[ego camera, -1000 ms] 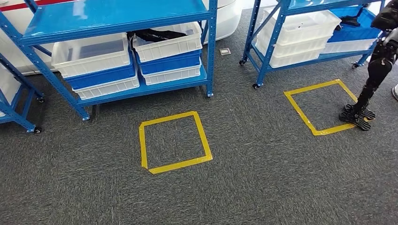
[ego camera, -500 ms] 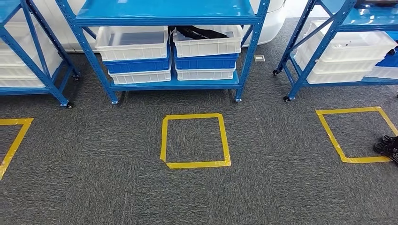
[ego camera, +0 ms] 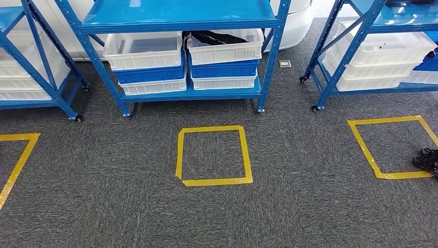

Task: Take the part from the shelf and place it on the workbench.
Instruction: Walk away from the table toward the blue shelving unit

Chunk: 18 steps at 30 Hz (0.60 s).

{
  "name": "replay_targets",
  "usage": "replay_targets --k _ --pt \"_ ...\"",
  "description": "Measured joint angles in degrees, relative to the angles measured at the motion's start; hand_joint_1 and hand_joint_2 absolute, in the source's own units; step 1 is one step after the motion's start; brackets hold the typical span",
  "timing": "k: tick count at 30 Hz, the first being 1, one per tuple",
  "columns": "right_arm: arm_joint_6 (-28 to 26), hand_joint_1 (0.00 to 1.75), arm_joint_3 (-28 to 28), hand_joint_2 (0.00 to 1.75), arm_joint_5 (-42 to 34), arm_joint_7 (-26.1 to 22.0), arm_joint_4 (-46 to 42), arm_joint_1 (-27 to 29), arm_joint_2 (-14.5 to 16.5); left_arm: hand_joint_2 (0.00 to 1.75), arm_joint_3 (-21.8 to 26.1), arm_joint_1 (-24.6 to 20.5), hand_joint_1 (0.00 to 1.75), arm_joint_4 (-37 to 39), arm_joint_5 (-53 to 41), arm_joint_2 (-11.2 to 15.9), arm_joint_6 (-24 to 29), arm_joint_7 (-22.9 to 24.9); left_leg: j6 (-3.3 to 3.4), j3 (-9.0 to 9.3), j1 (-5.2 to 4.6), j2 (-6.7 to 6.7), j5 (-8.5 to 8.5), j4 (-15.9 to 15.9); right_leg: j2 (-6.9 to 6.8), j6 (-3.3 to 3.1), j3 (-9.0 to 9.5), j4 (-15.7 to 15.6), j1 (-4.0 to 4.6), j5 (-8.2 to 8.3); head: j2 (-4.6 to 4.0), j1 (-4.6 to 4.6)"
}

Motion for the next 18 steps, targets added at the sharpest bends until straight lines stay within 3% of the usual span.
replay_targets --k 1,2,4,5,6,8,10,12,14,15,16,17,18 --pt "0.0 0.00 0.0 0.00 0.0 0.0 0.0 0.0 0.0 0.00 0.0 0.0 0.00 0.0 -0.1 0.0 0.1 0.0 -0.52 -0.01 0.31 -0.07 -0.26 0.2 -0.04 0.78 -0.41 0.4 -0.45 0.28 0.00 -0.02" --pt "0.0 0.00 -0.1 0.00 0.0 0.0 0.0 0.1 -0.1 0.00 0.0 0.0 0.00 0.0 -0.1 0.0 0.2 0.1 -1.14 -0.04 0.73 -0.17 -0.60 0.5 -0.07 1.82 0.37 -1.4 -0.93 1.44 0.00 -0.03" --pt "0.0 0.00 -0.1 0.00 0.0 0.0 0.0 0.1 -0.1 0.00 0.0 0.0 0.00 0.0 -0.3 0.0 0.4 0.1 -2.85 -0.48 1.47 -0.39 -1.69 2.2 0.03 3.90 3.91 -8.3 -1.80 4.39 0.00 0.14" --pt "0.0 0.00 -0.2 0.00 0.0 0.0 0.0 0.1 0.0 0.00 0.0 0.0 0.00 0.0 -0.3 0.1 0.4 0.1 -3.77 -0.93 1.64 -0.43 -2.52 3.3 0.15 3.93 5.23 -10.5 -2.04 5.04 0.00 0.32" --pt "0.0 0.00 -0.2 0.00 0.0 0.0 0.0 0.0 0.1 0.00 0.0 0.0 0.00 -0.1 -0.4 0.2 0.5 0.1 -4.50 -1.28 1.66 -0.42 -3.27 4.2 0.26 3.39 5.74 -11.4 -2.11 5.08 0.00 0.36" --pt "0.0 0.00 -0.4 0.00 0.0 0.0 0.0 0.0 0.1 0.00 0.0 0.0 0.00 -0.1 -0.4 0.2 0.6 0.2 -5.18 -1.46 1.70 -0.41 -4.24 4.9 0.16 1.23 5.73 -10.7 -1.90 4.35 0.00 -0.02" --pt "0.0 0.00 -0.5 0.00 0.0 0.0 0.0 0.0 0.0 0.00 0.0 0.0 0.00 -0.1 -0.4 0.2 0.7 0.3 -5.19 -1.36 1.90 0.16 -4.85 5.6 -0.20 0.02 6.20 -10.3 -1.62 3.95 0.00 -0.71" --pt "0.0 0.00 -0.5 0.00 0.0 0.0 0.0 0.1 0.1 0.00 0.0 0.0 0.00 -0.1 -0.5 0.1 0.8 0.3 -4.95 -3.74 1.77 1.81 -7.15 10.7 -0.60 -0.72 6.82 -10.3 -1.29 3.60 0.00 -1.12" --pt "0.0 0.00 -0.6 0.00 0.0 0.0 0.0 0.2 0.1 0.00 0.0 0.0 0.00 -0.1 -0.5 0.1 0.8 0.4 -4.45 -8.90 1.28 3.01 -10.26 19.4 -0.99 -1.26 7.27 -10.3 -0.73 3.13 0.00 -1.30" --pt "0.0 0.00 -0.6 0.00 0.1 0.0 0.0 0.2 0.1 0.00 0.0 0.1 0.00 -0.1 -0.6 0.1 0.9 0.4 -4.09 -11.19 1.02 3.15 -10.86 22.8 -1.11 -1.48 7.53 -10.3 -0.38 2.83 0.00 -1.31" --pt "0.0 0.00 -0.7 0.00 0.1 0.0 0.0 0.3 0.1 0.00 0.0 0.1 0.00 -0.1 -0.6 0.1 0.9 0.4 -3.53 -12.51 0.70 3.16 -10.28 24.0 -1.19 -1.66 7.92 -10.3 -0.03 2.46 0.00 -1.31" --pt "-0.1 0.00 -0.7 0.00 0.1 0.0 0.0 0.3 0.1 0.00 0.0 0.2 0.00 -0.1 -0.6 0.1 0.9 0.4 -2.75 -12.61 0.27 3.15 -8.51 22.8 -1.22 -1.80 8.47 -10.3 0.34 2.04 0.00 -1.31" --pt "-0.1 0.00 -0.8 0.00 0.1 0.0 0.0 0.4 0.1 0.00 0.0 0.2 0.00 -0.1 -0.7 0.1 0.9 0.4 -1.70 -11.67 -0.31 3.15 -5.90 19.6 -1.23 -1.89 9.16 -10.4 0.65 1.55 0.00 -1.32"
